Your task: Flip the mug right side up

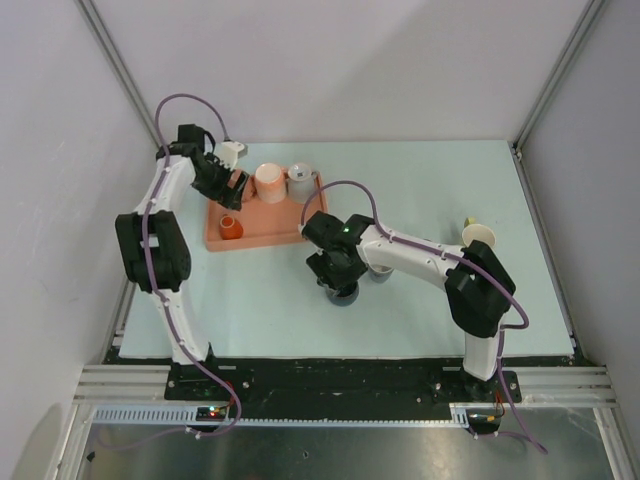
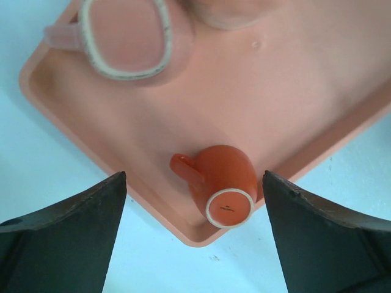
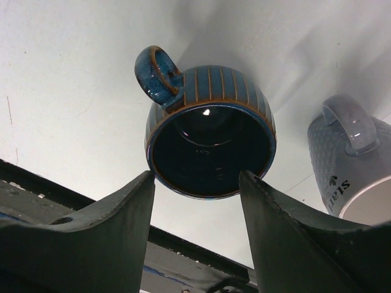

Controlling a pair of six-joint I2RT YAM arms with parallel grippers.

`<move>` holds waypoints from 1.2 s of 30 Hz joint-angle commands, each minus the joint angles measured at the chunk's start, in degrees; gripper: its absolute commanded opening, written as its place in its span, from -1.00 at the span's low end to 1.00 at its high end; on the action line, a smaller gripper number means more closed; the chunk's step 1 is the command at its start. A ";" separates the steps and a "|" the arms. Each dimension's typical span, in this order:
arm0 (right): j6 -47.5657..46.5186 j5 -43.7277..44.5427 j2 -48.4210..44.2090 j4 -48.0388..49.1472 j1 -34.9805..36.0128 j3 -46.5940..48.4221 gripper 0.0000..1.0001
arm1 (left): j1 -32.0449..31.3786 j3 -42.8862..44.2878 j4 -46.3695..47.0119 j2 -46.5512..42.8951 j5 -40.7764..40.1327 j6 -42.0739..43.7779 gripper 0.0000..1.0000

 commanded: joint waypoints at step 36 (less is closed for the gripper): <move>0.91 3.14 -4.75 -0.05 -1.12 -1.22 0.25 | -9.43 -1.46 -2.77 2.20 -12.69 -6.14 -0.99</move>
